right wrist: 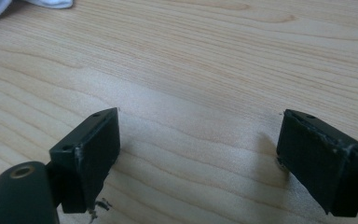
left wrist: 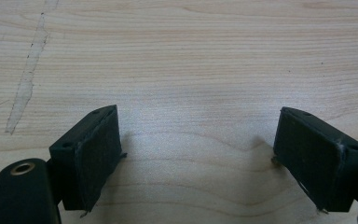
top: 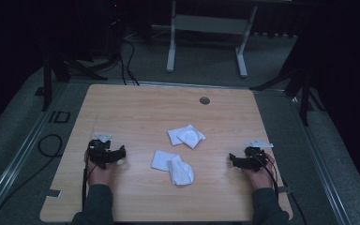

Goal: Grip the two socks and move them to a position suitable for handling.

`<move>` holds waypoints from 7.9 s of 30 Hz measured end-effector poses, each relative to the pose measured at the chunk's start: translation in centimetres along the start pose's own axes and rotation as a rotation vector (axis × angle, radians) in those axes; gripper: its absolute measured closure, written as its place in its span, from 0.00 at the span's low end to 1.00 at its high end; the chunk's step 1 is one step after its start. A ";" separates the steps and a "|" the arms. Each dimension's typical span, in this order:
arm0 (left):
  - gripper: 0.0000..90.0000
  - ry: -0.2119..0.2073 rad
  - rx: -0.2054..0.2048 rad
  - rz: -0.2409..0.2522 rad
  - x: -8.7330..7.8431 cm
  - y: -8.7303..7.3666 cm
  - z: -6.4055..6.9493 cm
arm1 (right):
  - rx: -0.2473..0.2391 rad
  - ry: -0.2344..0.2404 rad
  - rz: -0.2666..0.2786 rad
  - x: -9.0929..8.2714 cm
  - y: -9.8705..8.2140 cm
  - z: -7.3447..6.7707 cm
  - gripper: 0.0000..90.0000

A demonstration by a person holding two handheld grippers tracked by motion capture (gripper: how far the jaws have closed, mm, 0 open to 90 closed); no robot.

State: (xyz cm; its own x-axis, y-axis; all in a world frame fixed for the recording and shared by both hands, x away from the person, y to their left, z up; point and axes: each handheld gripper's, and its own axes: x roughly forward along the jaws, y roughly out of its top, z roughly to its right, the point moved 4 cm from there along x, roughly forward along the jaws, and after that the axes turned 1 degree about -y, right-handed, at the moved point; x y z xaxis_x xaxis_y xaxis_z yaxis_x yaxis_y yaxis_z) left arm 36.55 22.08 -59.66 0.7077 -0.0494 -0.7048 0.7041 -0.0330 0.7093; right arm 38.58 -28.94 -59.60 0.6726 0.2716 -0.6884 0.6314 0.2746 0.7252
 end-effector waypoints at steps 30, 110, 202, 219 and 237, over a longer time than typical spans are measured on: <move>0.16 0.001 -0.002 0.000 0.0 0.0 0.0 | -0.028 0.070 -0.052 -1.4 0.1 -1.7 0.49; 0.17 0.002 -0.002 0.002 -0.1 -0.1 0.1 | -0.425 0.372 -0.078 -4.4 3.3 -17.7 0.99; 0.17 0.000 -0.001 0.003 -0.1 -0.1 0.2 | -0.376 0.190 -0.141 1.6 10.0 -11.9 0.88; 0.17 0.000 0.000 0.002 -0.1 -0.1 0.2 | -0.290 0.151 -0.215 7.0 12.5 -11.4 0.89; 0.17 0.000 0.000 0.003 -0.1 -0.1 0.2 | -0.317 0.261 -0.139 1.0 12.5 -14.0 0.98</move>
State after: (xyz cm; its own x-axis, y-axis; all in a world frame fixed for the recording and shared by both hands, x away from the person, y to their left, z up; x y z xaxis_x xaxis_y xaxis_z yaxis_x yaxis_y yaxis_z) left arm 36.37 21.93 -59.66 0.7097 -0.0497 -0.7028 0.7021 -0.0331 0.7113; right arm 41.75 -12.35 -51.36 0.4436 0.4247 -0.7892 0.5318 0.5841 0.6132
